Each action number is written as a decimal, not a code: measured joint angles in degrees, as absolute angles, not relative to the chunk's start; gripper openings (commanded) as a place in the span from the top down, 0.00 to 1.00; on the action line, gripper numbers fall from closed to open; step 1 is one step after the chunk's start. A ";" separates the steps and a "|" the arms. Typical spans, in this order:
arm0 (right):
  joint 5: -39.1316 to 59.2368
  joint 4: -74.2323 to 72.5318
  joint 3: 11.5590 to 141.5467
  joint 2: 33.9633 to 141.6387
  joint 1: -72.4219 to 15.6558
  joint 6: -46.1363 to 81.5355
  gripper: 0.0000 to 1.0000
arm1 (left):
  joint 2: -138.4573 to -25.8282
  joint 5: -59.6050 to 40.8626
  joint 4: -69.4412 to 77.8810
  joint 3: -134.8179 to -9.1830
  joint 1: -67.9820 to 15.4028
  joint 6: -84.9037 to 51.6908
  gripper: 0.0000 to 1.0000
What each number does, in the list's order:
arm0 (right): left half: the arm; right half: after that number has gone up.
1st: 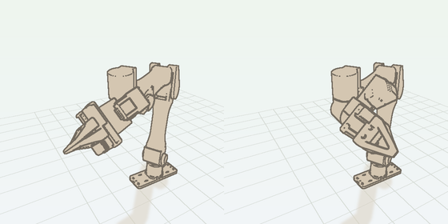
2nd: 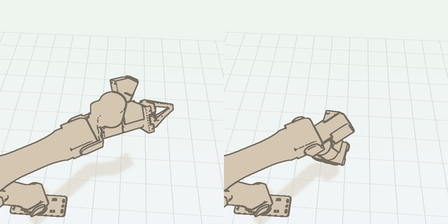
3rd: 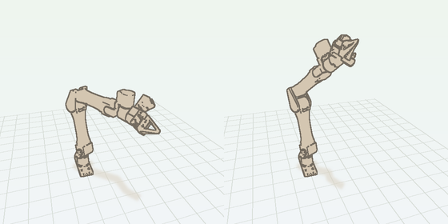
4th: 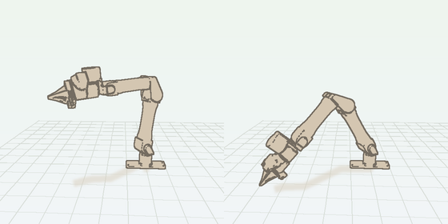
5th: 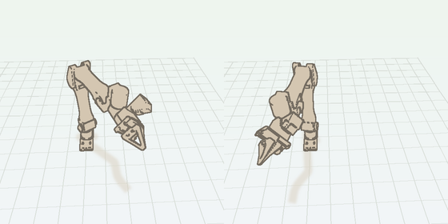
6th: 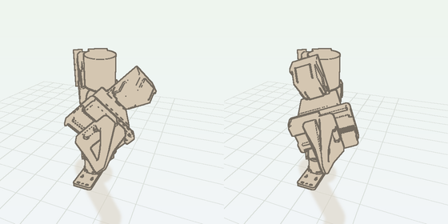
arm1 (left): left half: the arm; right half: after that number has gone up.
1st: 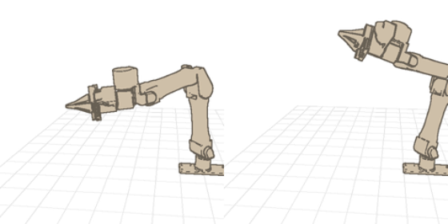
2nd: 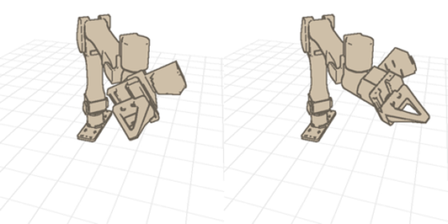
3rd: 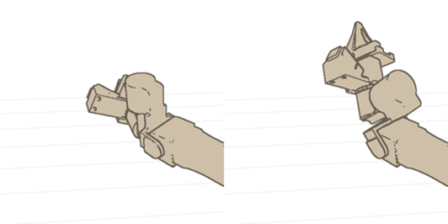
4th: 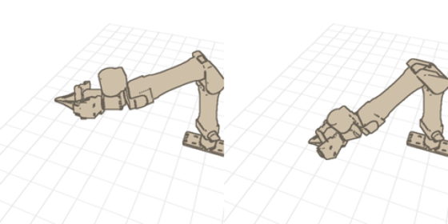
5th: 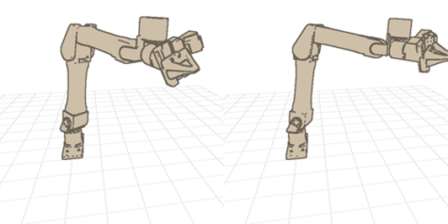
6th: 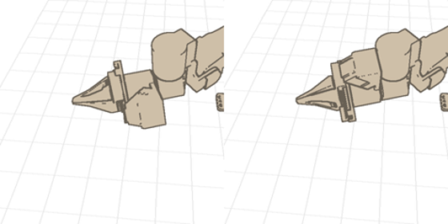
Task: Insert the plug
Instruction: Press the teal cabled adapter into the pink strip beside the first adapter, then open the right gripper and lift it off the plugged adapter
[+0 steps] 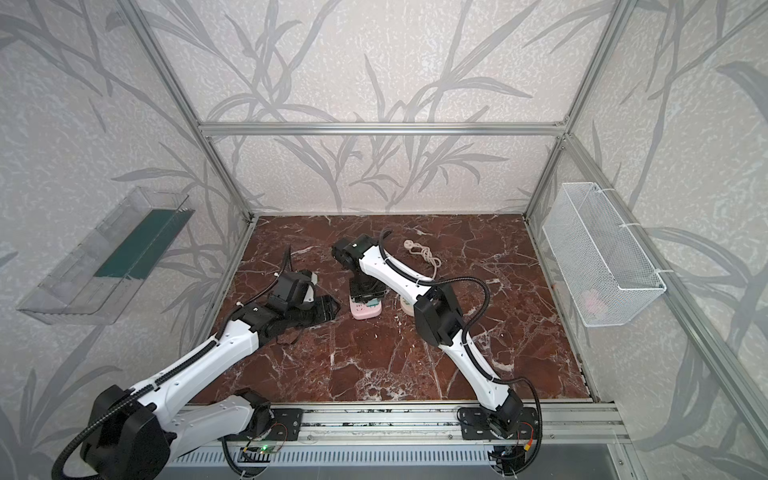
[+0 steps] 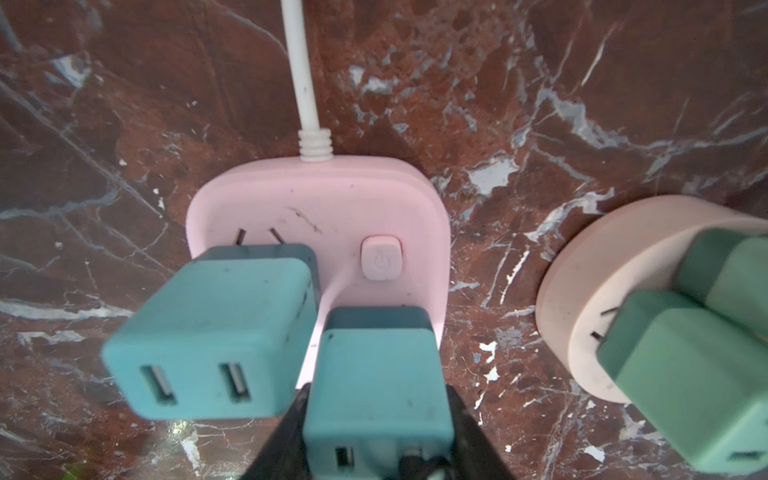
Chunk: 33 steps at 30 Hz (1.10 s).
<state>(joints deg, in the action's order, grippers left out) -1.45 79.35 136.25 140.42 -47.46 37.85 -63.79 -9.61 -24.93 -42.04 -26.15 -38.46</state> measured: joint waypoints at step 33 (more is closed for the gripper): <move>-5.34 79.05 138.98 132.18 -46.92 27.75 0.40 | -62.76 2.66 -29.91 -46.15 -26.15 -35.94 0.16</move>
